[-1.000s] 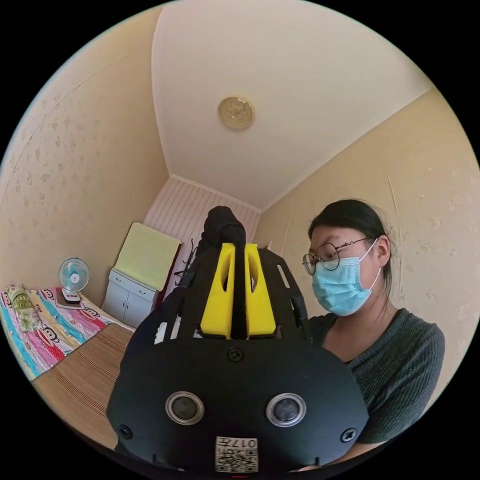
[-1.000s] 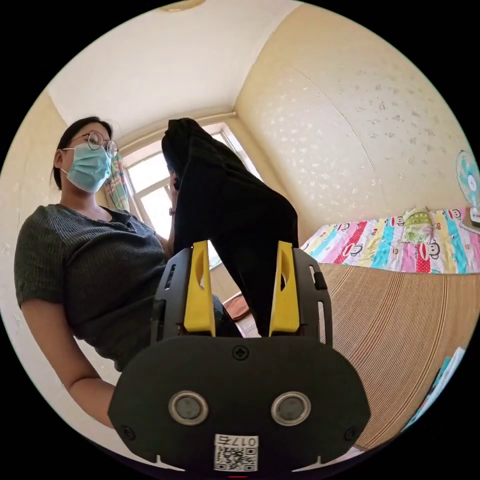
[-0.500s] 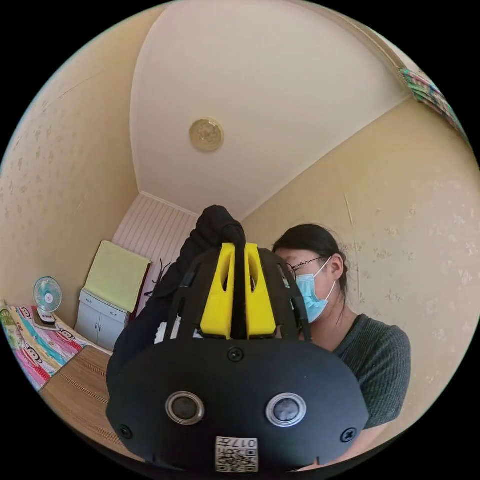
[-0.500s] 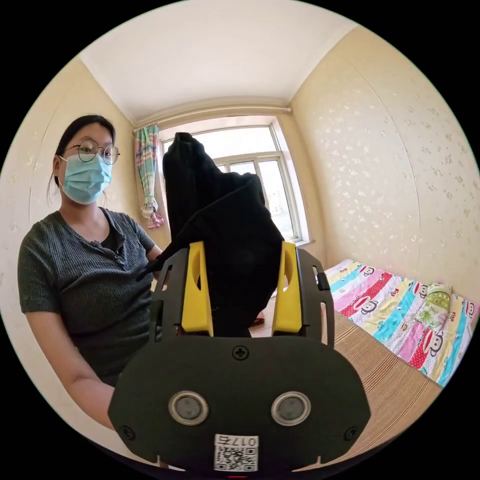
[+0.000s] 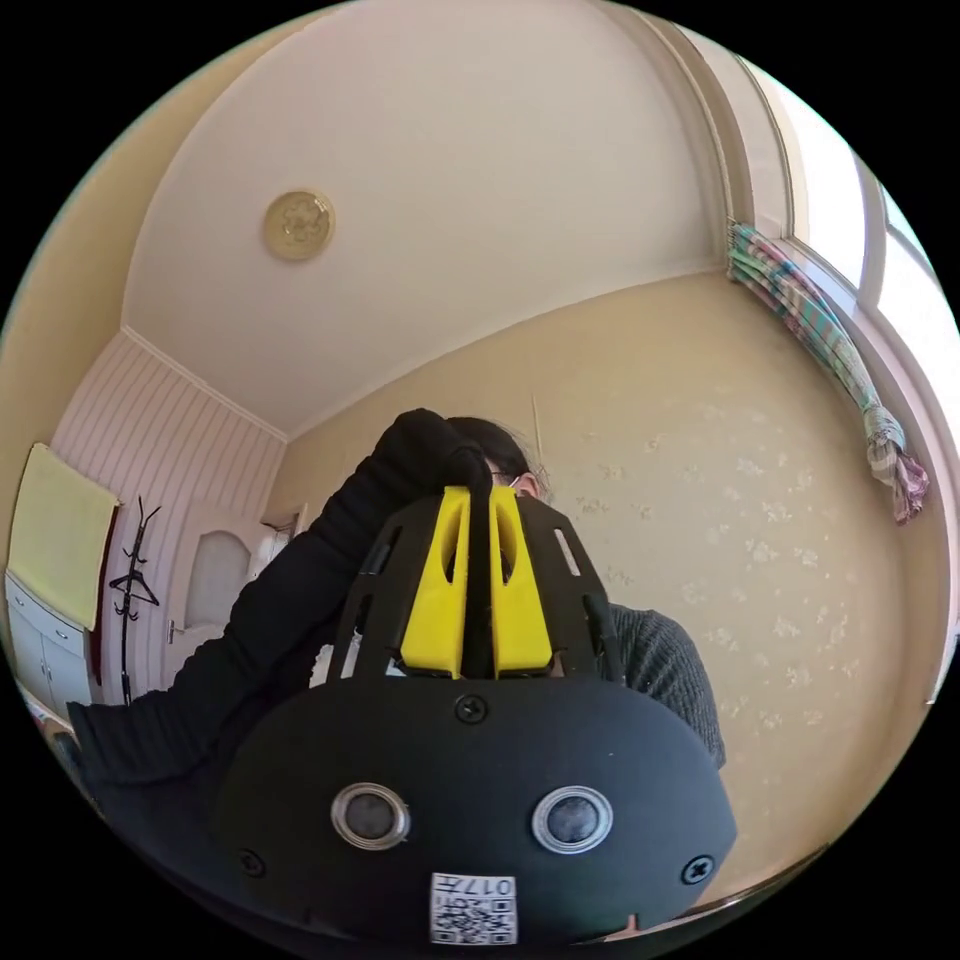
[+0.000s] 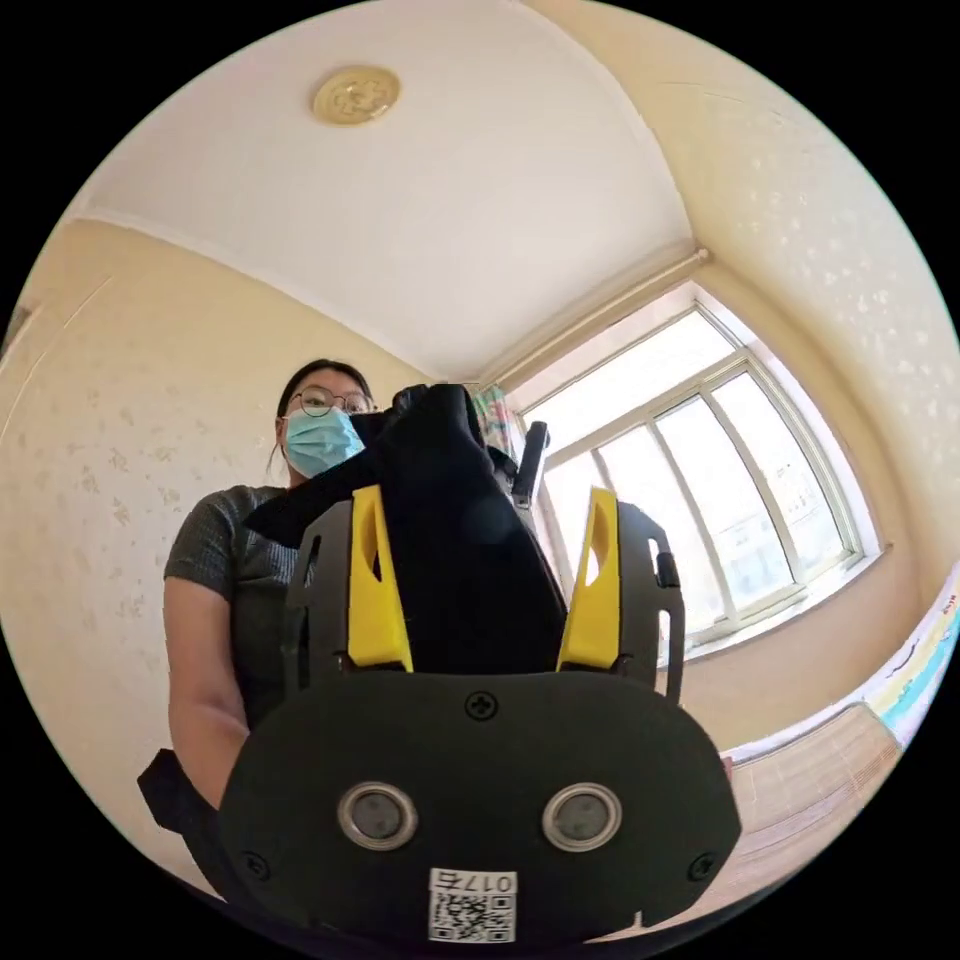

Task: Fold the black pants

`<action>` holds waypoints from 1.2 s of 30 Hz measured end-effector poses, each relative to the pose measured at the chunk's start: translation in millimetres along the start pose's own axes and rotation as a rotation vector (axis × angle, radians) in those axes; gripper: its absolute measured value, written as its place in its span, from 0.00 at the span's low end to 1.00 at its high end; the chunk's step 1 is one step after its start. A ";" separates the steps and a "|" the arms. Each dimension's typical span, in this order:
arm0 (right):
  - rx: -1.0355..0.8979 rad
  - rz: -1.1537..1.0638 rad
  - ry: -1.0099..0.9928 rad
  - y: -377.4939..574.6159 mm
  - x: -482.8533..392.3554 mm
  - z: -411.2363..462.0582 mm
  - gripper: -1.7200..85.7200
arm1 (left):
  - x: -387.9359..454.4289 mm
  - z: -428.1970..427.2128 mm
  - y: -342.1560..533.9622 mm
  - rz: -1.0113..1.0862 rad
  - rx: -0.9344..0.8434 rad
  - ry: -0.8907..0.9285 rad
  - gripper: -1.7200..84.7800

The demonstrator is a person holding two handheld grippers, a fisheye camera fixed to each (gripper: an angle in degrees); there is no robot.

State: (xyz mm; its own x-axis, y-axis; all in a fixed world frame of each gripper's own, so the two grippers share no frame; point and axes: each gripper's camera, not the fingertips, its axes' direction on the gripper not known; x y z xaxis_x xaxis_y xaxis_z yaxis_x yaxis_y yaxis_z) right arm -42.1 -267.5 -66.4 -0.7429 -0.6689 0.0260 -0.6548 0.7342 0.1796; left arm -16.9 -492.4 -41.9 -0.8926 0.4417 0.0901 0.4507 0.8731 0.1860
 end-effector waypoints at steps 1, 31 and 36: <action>0.018 -0.015 -0.020 -4.0 -5.3 -3.1 0.17 | 6.0 -4.1 -5.0 -0.006 0.009 -0.038 0.05; -0.436 0.048 1.449 -414.9 -67.3 -131.8 0.10 | -6.2 -157.1 -319.9 0.080 0.081 -1.506 0.06; -0.404 0.348 1.741 -407.0 89.7 -338.1 0.10 | -159.0 -390.1 -372.9 -0.305 0.094 -1.725 0.09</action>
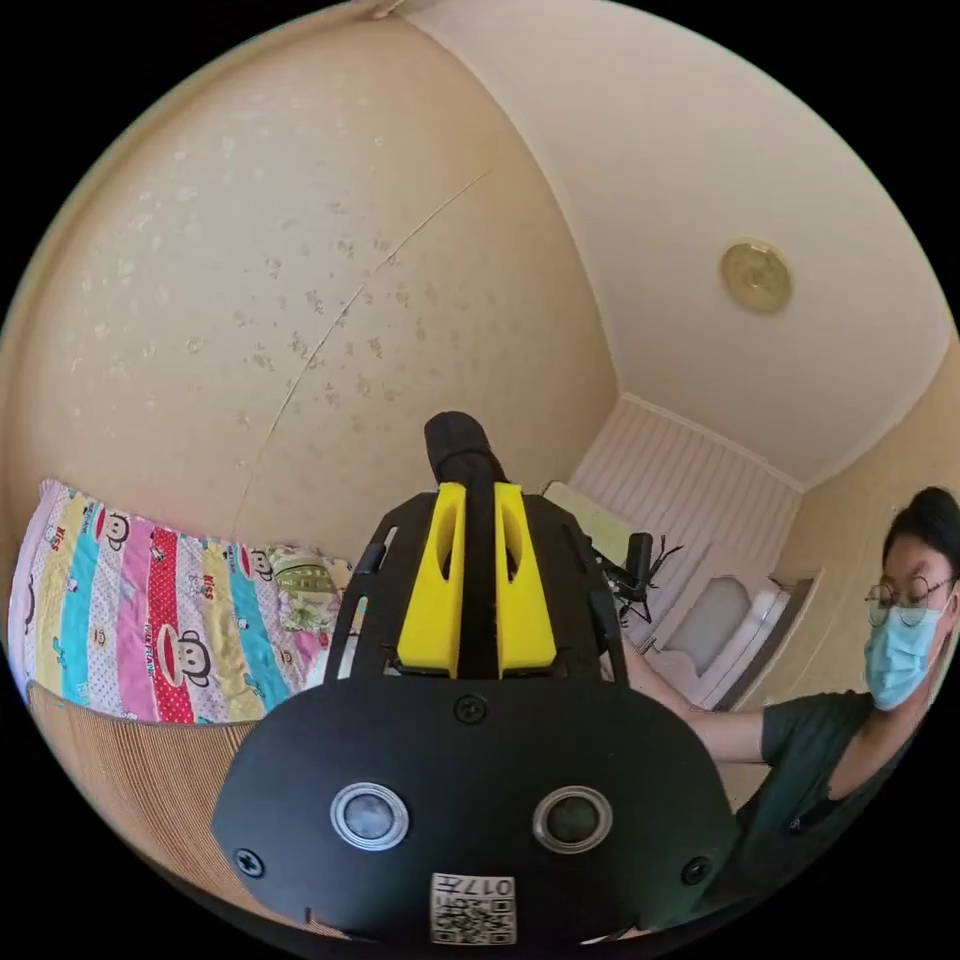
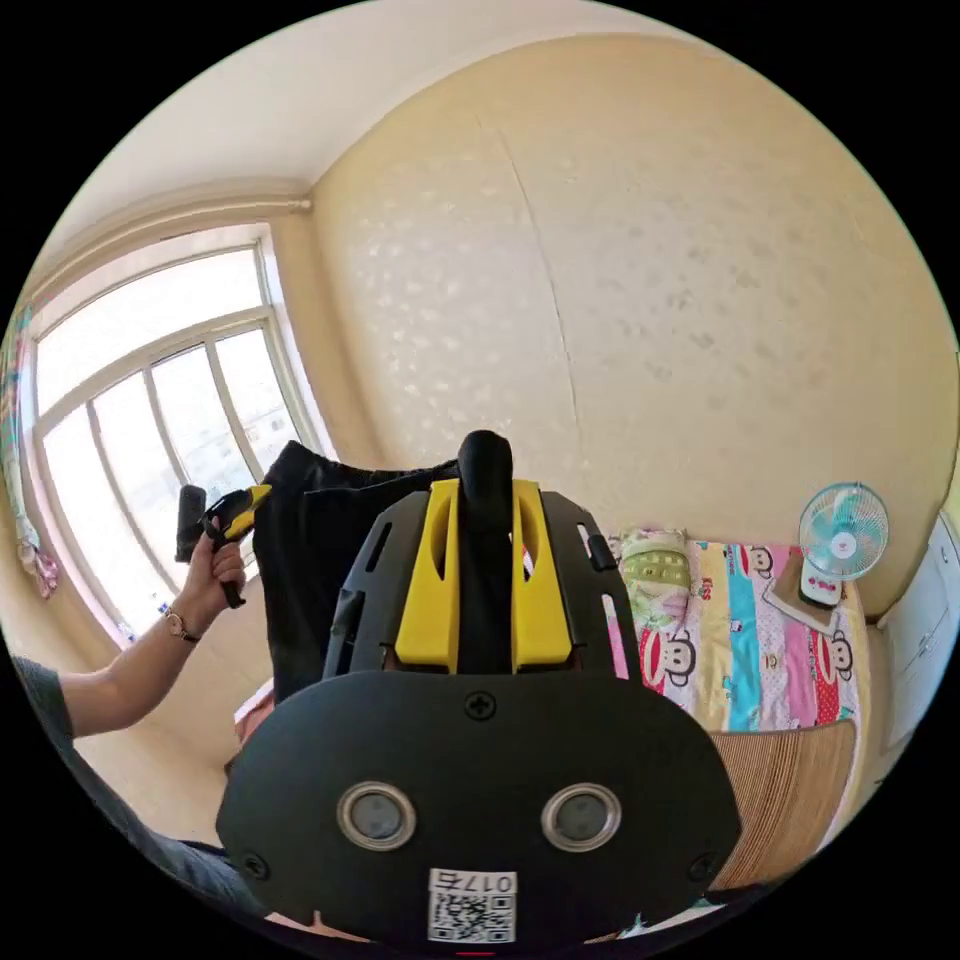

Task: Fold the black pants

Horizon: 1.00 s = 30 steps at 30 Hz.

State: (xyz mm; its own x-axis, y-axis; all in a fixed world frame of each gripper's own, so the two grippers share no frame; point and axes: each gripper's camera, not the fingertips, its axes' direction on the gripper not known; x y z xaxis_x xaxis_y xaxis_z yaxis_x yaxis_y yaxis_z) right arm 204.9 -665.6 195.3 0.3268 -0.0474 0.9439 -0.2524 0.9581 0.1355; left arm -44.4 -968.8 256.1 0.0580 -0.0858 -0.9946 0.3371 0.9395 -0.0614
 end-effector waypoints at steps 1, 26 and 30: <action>-0.027 0.030 -0.003 7.3 15.3 10.9 0.10 | -47.8 21.5 4.2 -0.096 -0.078 -0.062 0.09; -0.990 1.187 -0.744 624.6 122.0 204.7 0.09 | -408.7 -295.2 507.0 -1.113 -0.475 -0.307 0.11; -0.349 1.276 -1.495 614.7 132.9 159.9 0.06 | -402.0 -380.4 508.1 -1.208 -0.310 -0.246 0.11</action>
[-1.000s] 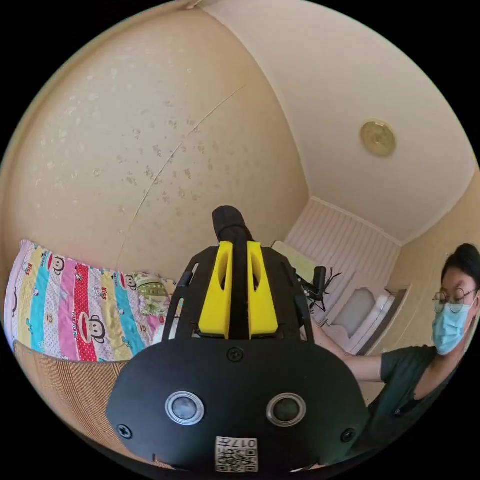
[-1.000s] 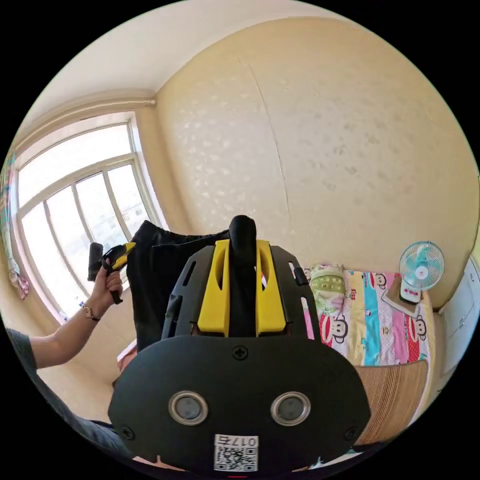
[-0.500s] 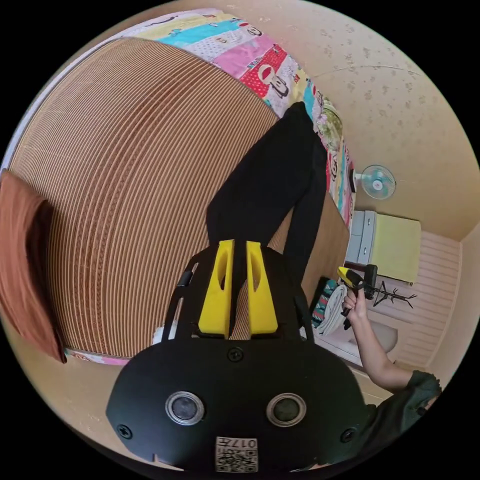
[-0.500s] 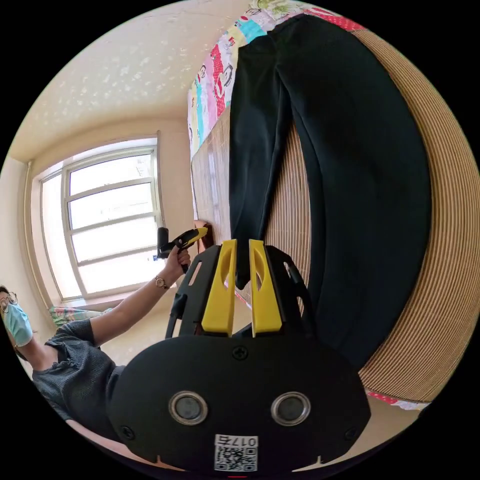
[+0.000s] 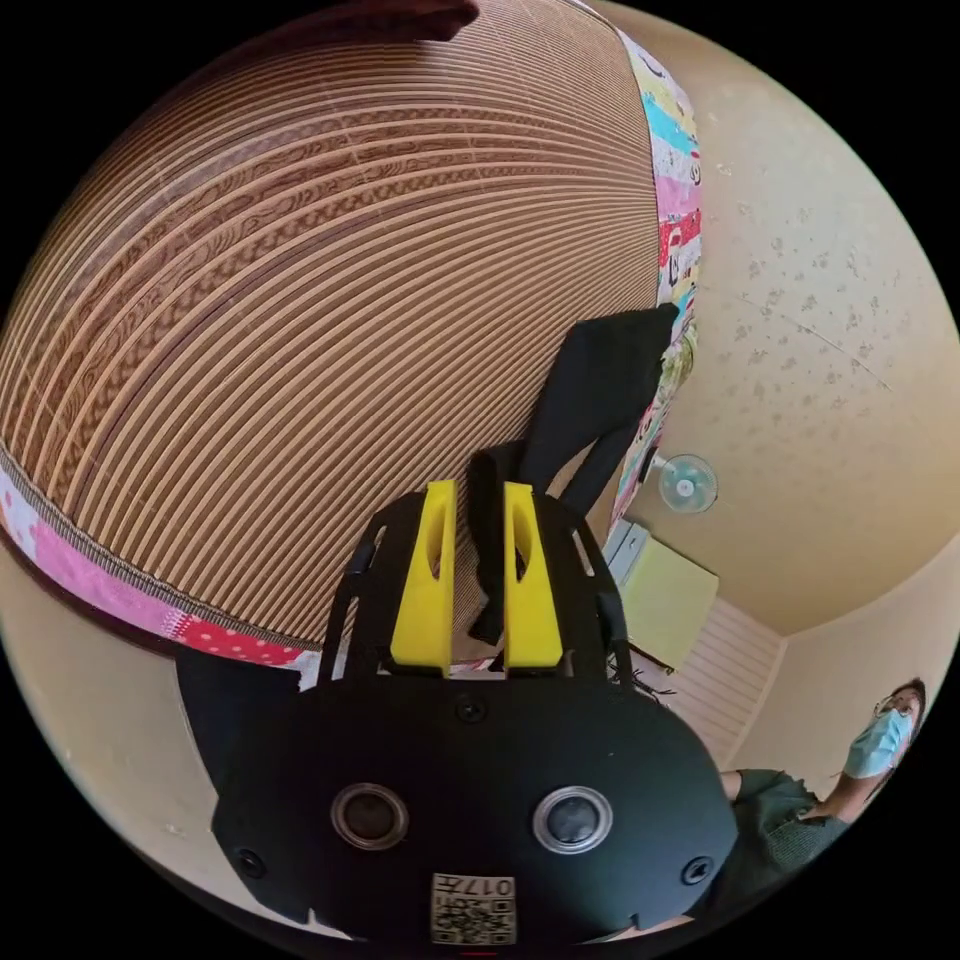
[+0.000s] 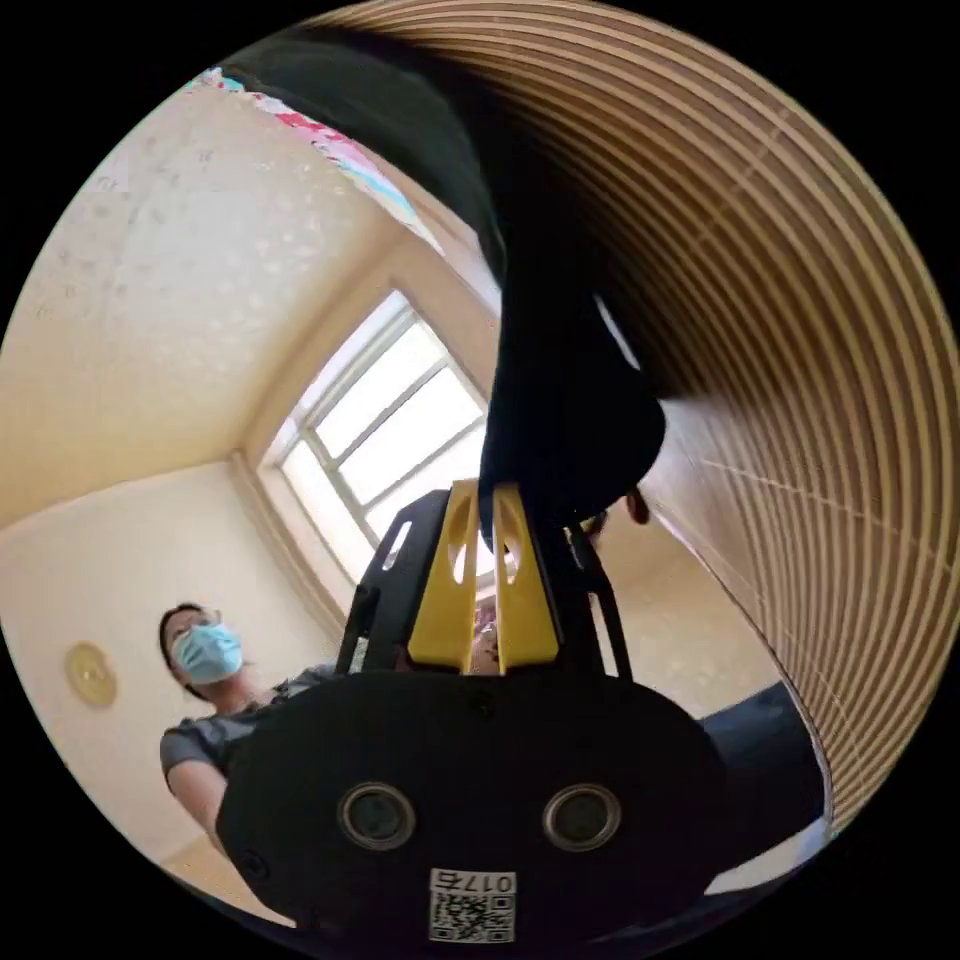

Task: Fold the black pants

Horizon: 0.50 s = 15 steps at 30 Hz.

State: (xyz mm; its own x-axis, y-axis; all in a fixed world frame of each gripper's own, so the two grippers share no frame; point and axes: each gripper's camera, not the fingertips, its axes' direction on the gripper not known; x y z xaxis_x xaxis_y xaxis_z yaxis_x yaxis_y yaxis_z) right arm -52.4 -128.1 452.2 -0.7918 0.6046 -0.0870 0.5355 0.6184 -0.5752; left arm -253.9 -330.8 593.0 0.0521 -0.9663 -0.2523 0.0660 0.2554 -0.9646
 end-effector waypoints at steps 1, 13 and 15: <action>-0.001 -0.032 -0.087 7.4 -6.8 -4.7 0.06 | -1.7 -25.0 2.4 0.014 0.028 0.046 0.11; 0.038 0.226 1.099 69.5 -112.4 -55.2 0.05 | 34.6 -62.7 -28.8 0.224 -0.214 -0.179 0.15; 0.035 0.245 1.130 74.7 -111.7 -50.7 0.05 | 39.1 -41.6 -32.2 0.260 -0.298 -0.272 0.15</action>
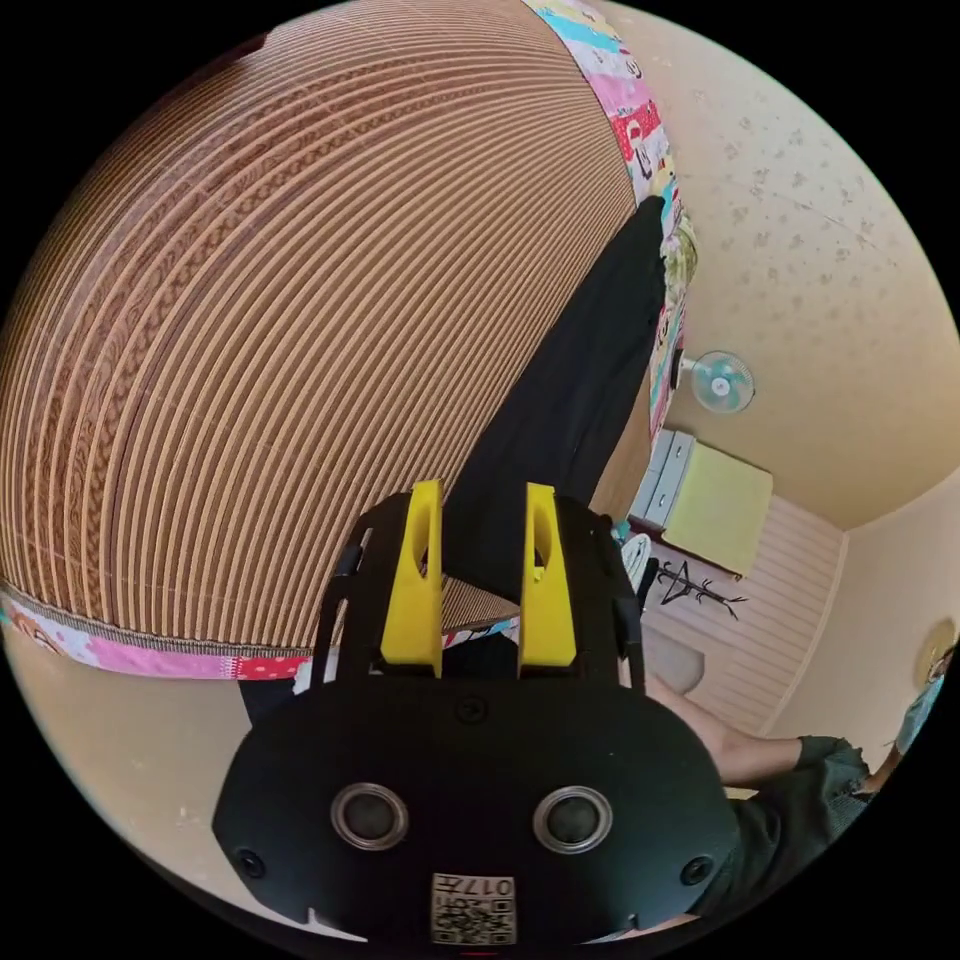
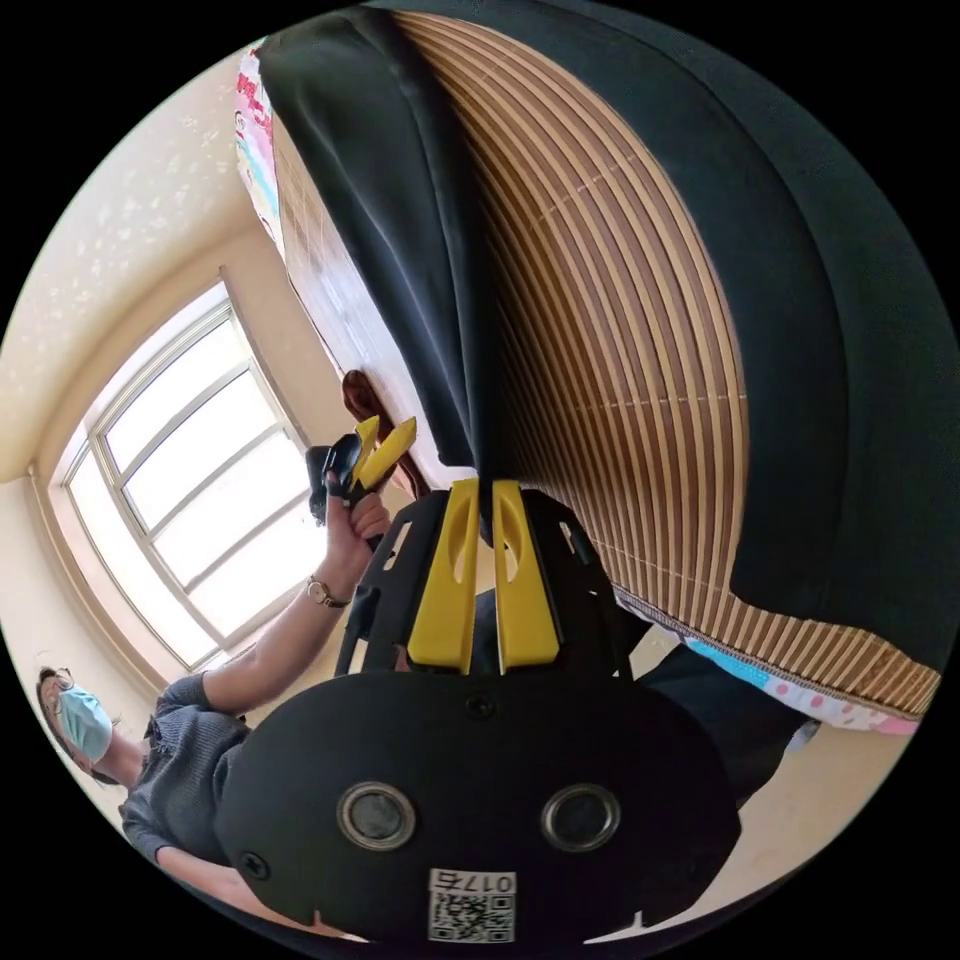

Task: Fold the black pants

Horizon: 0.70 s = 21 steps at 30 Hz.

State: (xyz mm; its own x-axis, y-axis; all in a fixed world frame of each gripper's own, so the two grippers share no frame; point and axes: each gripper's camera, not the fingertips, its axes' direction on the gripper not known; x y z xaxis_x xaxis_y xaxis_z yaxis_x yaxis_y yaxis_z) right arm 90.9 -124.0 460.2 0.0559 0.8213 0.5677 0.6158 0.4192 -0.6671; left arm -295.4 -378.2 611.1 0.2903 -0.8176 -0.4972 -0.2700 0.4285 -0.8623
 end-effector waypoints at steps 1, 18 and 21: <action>0.004 0.009 0.004 2.4 0.4 0.7 0.05 | 5.6 13.4 -6.5 0.013 -0.072 -0.104 0.15; -0.175 -0.056 0.084 156.1 0.5 -11.5 0.06 | -51.7 -29.3 112.6 0.139 -0.336 -0.400 0.05; 0.068 -0.022 0.250 193.9 22.3 -99.1 0.08 | -80.2 -60.4 128.7 0.005 -0.244 -0.308 0.07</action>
State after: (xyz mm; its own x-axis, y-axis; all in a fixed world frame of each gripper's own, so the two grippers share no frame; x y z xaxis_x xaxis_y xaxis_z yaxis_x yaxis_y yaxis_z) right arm 289.4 -62.8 391.3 0.2414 0.6941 0.6782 0.5649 0.4677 -0.6798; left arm -408.8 -280.7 545.9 0.5400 -0.6465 -0.5389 -0.4720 0.2975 -0.8299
